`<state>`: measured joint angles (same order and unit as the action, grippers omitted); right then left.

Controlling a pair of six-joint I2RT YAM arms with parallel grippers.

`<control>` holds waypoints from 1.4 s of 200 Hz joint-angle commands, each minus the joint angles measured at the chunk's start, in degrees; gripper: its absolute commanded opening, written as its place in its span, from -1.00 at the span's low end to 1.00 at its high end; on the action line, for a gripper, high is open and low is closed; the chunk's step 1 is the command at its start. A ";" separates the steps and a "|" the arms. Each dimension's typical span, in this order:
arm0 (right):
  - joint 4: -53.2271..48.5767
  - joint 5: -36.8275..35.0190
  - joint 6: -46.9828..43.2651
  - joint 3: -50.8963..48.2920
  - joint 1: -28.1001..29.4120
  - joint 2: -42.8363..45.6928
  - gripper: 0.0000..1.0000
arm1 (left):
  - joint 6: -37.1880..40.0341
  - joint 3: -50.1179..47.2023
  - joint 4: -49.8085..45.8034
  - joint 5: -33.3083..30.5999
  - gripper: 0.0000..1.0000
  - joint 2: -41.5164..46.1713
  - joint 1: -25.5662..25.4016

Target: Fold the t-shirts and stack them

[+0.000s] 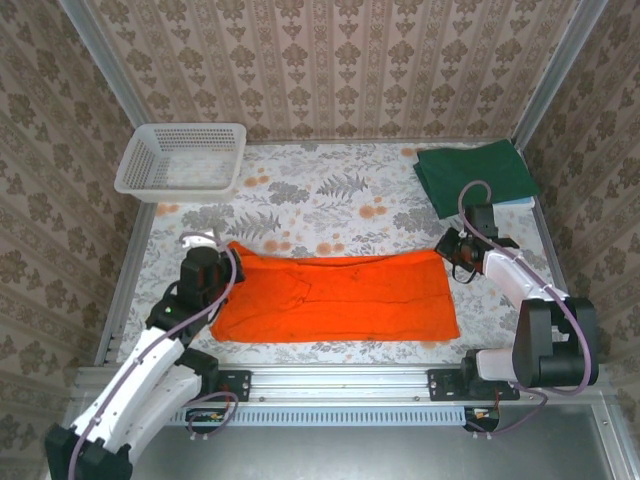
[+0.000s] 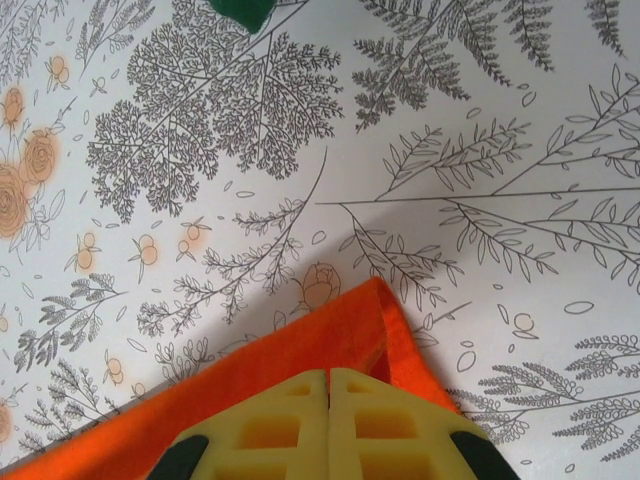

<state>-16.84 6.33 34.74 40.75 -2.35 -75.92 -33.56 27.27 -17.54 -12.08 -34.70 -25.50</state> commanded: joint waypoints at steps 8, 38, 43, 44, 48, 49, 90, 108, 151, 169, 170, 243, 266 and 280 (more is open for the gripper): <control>-1.48 1.23 0.65 -2.61 -0.46 3.08 -0.97 | -6.59 -4.10 -7.44 -0.69 -1.00 7.76 -0.27; -2.83 2.01 2.09 -5.82 -1.49 5.83 -0.68 | -11.05 -6.91 -12.35 -0.62 -0.72 14.22 -0.27; -3.19 2.25 2.36 -6.27 -1.79 6.32 -0.63 | -11.53 -6.96 -13.37 -1.07 -0.72 15.10 -0.30; -3.28 2.36 2.40 -6.33 -1.87 6.40 -0.62 | -11.57 -6.96 -13.56 -1.22 -0.72 15.27 -0.28; -3.51 2.65 2.55 -6.67 -2.22 6.90 -0.59 | -11.99 -6.91 -14.36 -1.76 -0.72 15.99 -0.32; -3.57 2.69 2.63 -6.79 -2.35 7.09 -0.58 | -12.07 -6.94 -14.58 -1.92 -0.71 16.20 -0.33; -4.53 5.31 7.01 -11.50 -11.44 14.26 -0.14 | -12.87 -5.69 -17.47 -7.78 -0.33 21.48 -0.26; -3.23 4.87 8.34 -12.79 -12.59 18.43 -0.11 | -9.76 -4.04 -13.99 -7.00 -0.22 17.68 -0.32; -1.52 4.48 5.16 -6.61 -1.01 12.77 -0.17 | -2.78 7.49 -8.71 0.55 0.18 -11.29 -0.27; -4.49 3.75 1.98 -1.10 4.58 4.32 -0.14 | -1.50 12.67 -10.53 -0.01 0.46 -23.08 0.51; -4.68 3.68 1.86 -0.80 4.83 3.73 -0.14 | -1.50 12.88 -10.69 -0.12 0.47 -23.68 0.70; -10.90 0.52 -4.37 12.42 12.28 -17.62 -0.11 | -1.37 18.89 -0.99 10.12 0.38 -46.38 14.49; -12.41 -0.77 -4.99 14.66 12.24 -19.98 -0.14 | -1.42 19.56 2.01 14.49 0.16 -49.70 15.56; -12.49 -1.43 -5.45 15.39 12.11 -20.53 -0.14 | -1.50 19.45 3.07 15.02 -0.02 -50.80 15.48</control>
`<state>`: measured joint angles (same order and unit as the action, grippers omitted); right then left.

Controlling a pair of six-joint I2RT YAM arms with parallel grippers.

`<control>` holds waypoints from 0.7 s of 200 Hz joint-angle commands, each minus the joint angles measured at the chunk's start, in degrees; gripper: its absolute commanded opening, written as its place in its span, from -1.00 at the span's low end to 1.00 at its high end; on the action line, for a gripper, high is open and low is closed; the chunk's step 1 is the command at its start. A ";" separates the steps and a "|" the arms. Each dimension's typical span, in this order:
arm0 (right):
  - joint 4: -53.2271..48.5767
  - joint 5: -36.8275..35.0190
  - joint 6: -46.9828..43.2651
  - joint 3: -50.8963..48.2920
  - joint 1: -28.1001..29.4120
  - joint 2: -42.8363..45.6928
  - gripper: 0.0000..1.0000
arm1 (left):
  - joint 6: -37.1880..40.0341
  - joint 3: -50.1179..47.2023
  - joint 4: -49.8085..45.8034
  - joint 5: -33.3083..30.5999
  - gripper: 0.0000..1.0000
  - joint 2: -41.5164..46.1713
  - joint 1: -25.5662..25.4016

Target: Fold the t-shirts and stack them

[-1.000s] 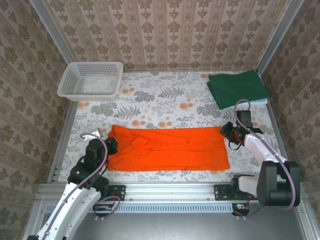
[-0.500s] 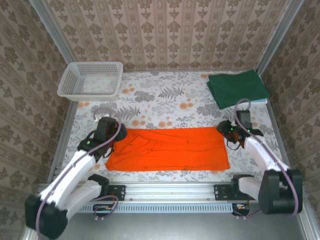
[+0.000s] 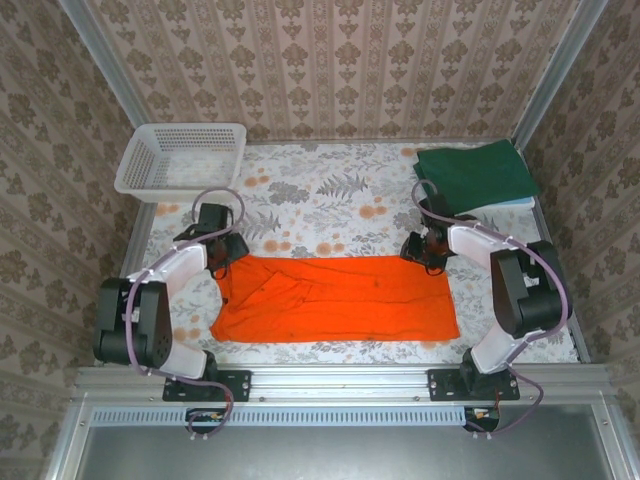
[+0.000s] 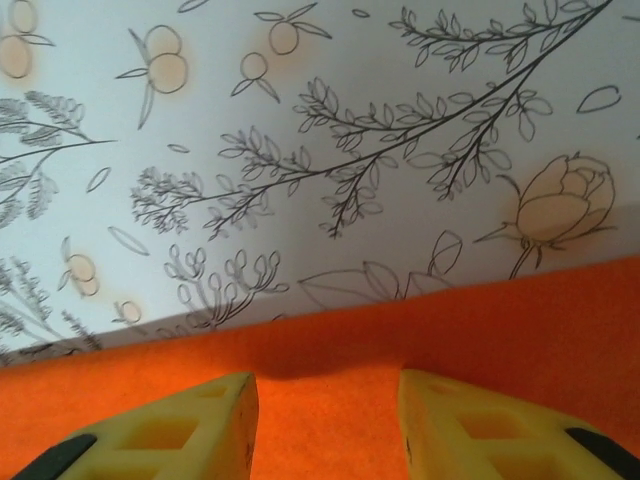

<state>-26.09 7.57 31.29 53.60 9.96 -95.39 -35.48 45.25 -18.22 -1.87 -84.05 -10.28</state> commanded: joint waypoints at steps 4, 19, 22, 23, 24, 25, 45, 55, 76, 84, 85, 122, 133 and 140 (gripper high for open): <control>-3.26 -2.82 -1.98 2.73 -0.32 -1.24 -0.14 | 0.38 1.31 3.92 4.57 -0.07 -1.72 0.26; -3.48 -3.15 -1.95 3.24 -0.86 -2.06 -0.15 | 0.62 0.81 4.41 3.00 -0.24 -2.41 0.62; -3.50 -3.22 -1.81 3.26 -1.01 -2.25 -0.16 | 0.72 0.74 4.48 2.76 -0.29 -2.44 0.68; -3.52 -3.24 -1.79 3.26 -1.04 -2.29 -0.16 | 0.79 0.68 4.50 2.66 -0.32 -2.48 0.74; -3.53 -3.15 -1.77 3.26 -1.10 -2.29 -0.16 | 0.91 0.65 4.50 2.62 -0.34 -2.50 0.76; -3.53 -3.15 -1.76 3.30 -1.14 -2.32 -0.17 | 0.97 0.64 4.55 2.55 -0.37 -2.51 0.78; -3.02 -2.95 -1.13 2.75 -2.40 -2.99 -0.18 | 1.90 -1.24 6.68 0.19 -0.78 -1.73 1.61; -2.68 -3.12 -0.85 2.31 -3.11 -3.13 -0.18 | 1.99 -2.73 8.11 -1.74 -0.88 -0.81 2.31; -1.47 -1.49 -0.44 1.04 -5.20 -3.73 -0.18 | 2.08 -6.82 12.63 -4.96 -0.96 1.34 3.46; -1.08 -0.89 -0.16 0.75 -5.85 -3.94 -0.18 | 1.87 -8.25 13.94 -6.56 -0.96 2.00 3.67; -0.99 -0.85 -0.17 0.69 -5.92 -3.98 -0.18 | 1.84 -8.47 14.10 -6.70 -0.96 2.03 3.73; 0.13 0.25 0.62 -0.54 -7.41 -3.49 -0.16 | -0.91 -8.74 13.10 -8.95 -0.67 2.15 5.24; 0.24 0.25 0.57 -0.63 -7.41 -3.28 -0.12 | -1.82 -8.33 12.25 -9.48 -0.54 1.73 5.54; 0.33 0.33 0.53 -0.61 -7.41 -3.03 -0.08 | -1.83 -8.07 12.15 -9.02 -0.38 1.53 5.78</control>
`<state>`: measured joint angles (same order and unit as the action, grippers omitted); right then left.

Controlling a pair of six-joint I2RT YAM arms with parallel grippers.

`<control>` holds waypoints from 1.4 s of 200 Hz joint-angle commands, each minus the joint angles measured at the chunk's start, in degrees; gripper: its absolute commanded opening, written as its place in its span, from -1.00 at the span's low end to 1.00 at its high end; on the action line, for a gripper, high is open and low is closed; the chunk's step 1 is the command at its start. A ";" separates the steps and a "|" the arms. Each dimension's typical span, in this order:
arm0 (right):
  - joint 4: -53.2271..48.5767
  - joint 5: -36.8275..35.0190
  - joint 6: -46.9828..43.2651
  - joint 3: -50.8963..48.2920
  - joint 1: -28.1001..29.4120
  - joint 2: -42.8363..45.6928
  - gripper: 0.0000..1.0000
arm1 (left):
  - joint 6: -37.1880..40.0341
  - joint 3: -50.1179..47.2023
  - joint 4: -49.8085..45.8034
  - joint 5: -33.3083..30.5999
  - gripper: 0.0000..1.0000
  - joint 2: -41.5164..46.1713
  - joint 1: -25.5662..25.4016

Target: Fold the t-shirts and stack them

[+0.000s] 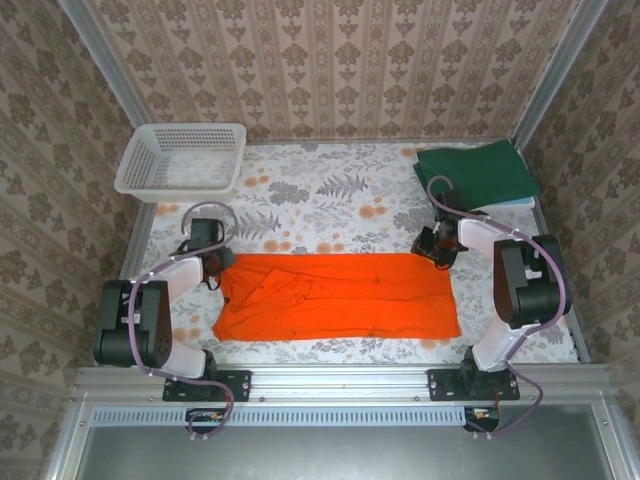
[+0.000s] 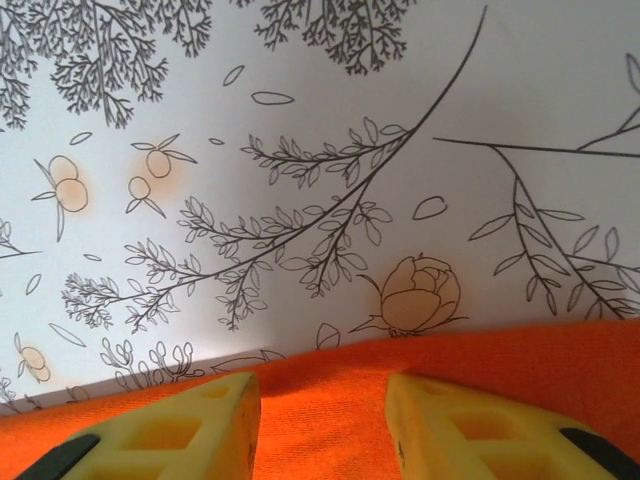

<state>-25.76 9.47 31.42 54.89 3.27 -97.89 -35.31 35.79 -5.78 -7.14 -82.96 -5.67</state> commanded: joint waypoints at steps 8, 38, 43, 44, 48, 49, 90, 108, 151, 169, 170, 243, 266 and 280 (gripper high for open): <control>0.22 -1.42 0.45 -2.03 -0.72 -0.12 -0.04 | -2.32 1.83 -0.68 -3.49 -0.22 0.39 1.29; 3.34 -1.04 2.03 -4.88 -0.56 6.95 0.11 | -2.96 3.63 -3.18 -1.48 0.06 3.40 1.28; 4.27 -1.08 2.52 -5.71 -0.40 8.97 0.13 | -2.94 3.96 -4.07 -1.55 0.09 4.49 0.93; 4.42 -1.10 2.64 -5.87 -0.38 9.31 0.14 | -2.98 4.08 -4.28 -1.65 0.09 4.61 0.88; 5.22 -1.39 2.94 -6.58 -0.10 10.95 0.15 | -2.90 4.31 -5.15 -2.05 0.13 5.49 0.55; 5.42 -1.43 3.08 -6.74 -0.06 11.35 0.15 | -2.91 4.39 -5.40 -2.11 0.13 5.77 0.43; 19.78 -2.93 8.55 -13.86 12.05 25.46 0.23 | 1.65 9.88 -14.25 -11.86 0.44 10.21 -10.55; 25.26 -2.80 10.42 -12.55 20.58 22.96 0.20 | 3.79 10.52 -11.51 -1.95 0.19 7.11 -12.63; 20.74 0.97 6.80 7.72 35.93 0.57 0.03 | 4.97 11.61 -7.11 11.62 -0.41 -3.67 -12.31; 16.42 2.62 4.27 17.61 38.98 -8.28 0.00 | 4.53 11.10 -5.21 14.17 -0.46 -6.93 -10.73; 16.12 2.68 4.18 18.10 39.08 -8.81 0.00 | 4.45 11.03 -5.03 14.35 -0.46 -7.07 -10.57; 3.80 6.12 -1.18 41.59 43.08 -27.88 -0.15 | 2.87 9.36 -3.08 17.42 -0.48 -11.17 -6.38; 2.44 5.91 -2.08 43.11 43.51 -29.52 -0.16 | 3.04 9.88 -3.25 17.18 -0.48 -12.08 -6.28; 2.35 5.80 -2.24 43.18 43.66 -29.96 -0.16 | 3.14 10.25 -3.35 17.14 -0.48 -12.47 -6.24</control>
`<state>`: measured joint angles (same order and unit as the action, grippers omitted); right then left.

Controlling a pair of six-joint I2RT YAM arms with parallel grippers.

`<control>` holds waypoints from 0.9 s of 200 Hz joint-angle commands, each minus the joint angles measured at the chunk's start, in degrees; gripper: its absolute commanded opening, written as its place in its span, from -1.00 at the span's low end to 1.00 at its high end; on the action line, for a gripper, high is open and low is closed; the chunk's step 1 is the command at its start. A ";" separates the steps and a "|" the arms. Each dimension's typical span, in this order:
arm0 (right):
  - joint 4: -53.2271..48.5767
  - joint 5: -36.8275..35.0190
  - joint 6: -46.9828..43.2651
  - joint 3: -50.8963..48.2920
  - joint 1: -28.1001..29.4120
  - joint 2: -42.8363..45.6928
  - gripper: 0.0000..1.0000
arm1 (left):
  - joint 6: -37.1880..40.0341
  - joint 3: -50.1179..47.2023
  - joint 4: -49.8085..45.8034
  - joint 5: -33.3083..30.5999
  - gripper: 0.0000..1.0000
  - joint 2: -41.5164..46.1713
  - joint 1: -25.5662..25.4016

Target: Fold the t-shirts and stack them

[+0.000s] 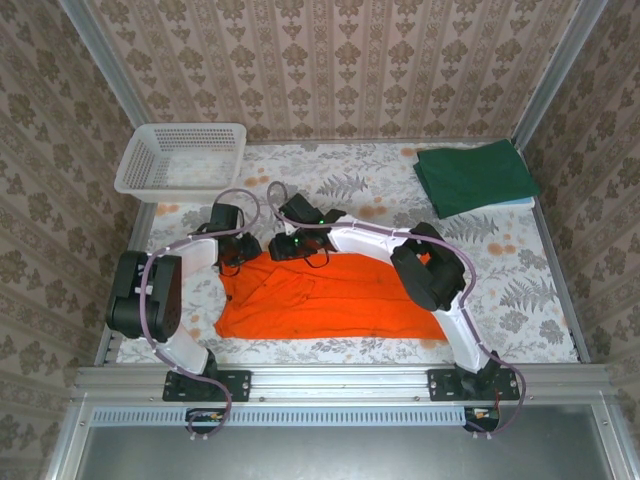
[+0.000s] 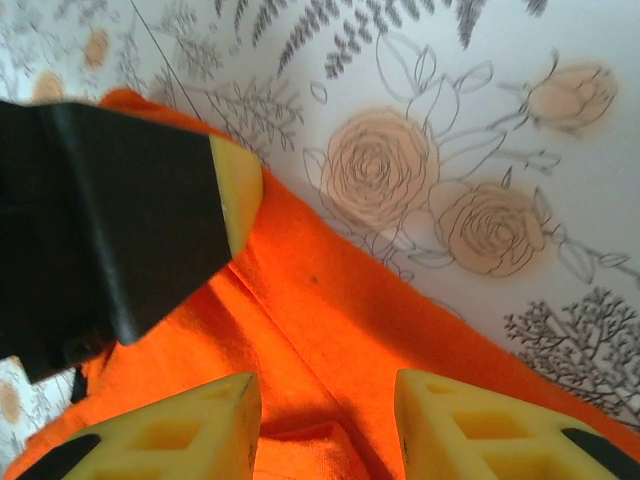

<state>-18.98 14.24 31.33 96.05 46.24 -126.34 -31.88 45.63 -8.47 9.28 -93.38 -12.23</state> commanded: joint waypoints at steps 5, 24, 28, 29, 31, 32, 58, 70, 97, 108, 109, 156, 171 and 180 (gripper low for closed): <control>-4.41 1.17 -2.13 2.10 0.62 -1.68 -0.16 | -0.34 0.49 -0.67 0.58 -0.49 -2.10 0.41; -5.18 1.93 -2.45 2.93 0.82 -2.48 -0.17 | -0.20 0.53 -0.82 0.23 -0.49 -2.15 0.45; -5.39 1.98 -2.56 3.06 0.83 -2.65 -0.17 | -0.15 0.60 -0.85 0.07 -0.48 -2.15 0.50; -5.42 1.95 -2.62 3.08 0.85 -2.66 -0.17 | -0.13 0.65 -0.89 0.10 -0.49 -2.20 0.52; -5.49 1.94 -2.66 3.17 0.91 -2.72 -0.17 | -0.14 0.64 -0.92 0.01 -0.49 -2.14 0.47; -5.51 1.93 -2.72 3.17 0.93 -2.74 -0.17 | -0.17 0.66 -0.93 -0.02 -0.49 -2.10 0.46; -6.16 2.55 -3.04 4.00 1.16 -3.54 -0.20 | -0.03 0.68 -1.20 -0.52 -0.49 -2.08 0.58; -6.49 2.68 -3.20 4.40 1.18 -3.81 -0.24 | -0.03 0.66 -1.20 -0.49 -0.49 -2.07 0.63; -7.20 2.91 -3.79 5.09 1.41 -4.09 -0.36 | 0.00 0.78 -1.42 -0.66 -0.49 -2.15 0.63; -7.37 2.97 -4.04 5.19 1.57 -3.93 -0.41 | 0.11 0.71 -1.51 -0.75 -0.49 -2.20 0.64; -7.33 2.98 -4.06 5.20 1.62 -3.88 -0.41 | 0.13 0.74 -1.48 -0.75 -0.49 -2.18 0.63; -7.74 4.03 -5.76 4.81 2.18 -2.99 -0.69 | 0.30 0.88 -1.71 -1.14 -0.49 -2.15 0.63; -7.79 4.11 -5.89 4.50 2.26 -2.87 -0.70 | 0.33 0.89 -1.80 -1.26 -0.49 -2.17 0.63; -7.92 3.96 -6.08 4.46 2.21 -2.94 -0.69 | 0.39 0.95 -1.90 -1.36 -0.49 -2.21 0.63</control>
<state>-24.75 17.06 26.72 99.81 48.07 -129.38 -31.86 46.06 -8.08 9.23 -93.82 -11.99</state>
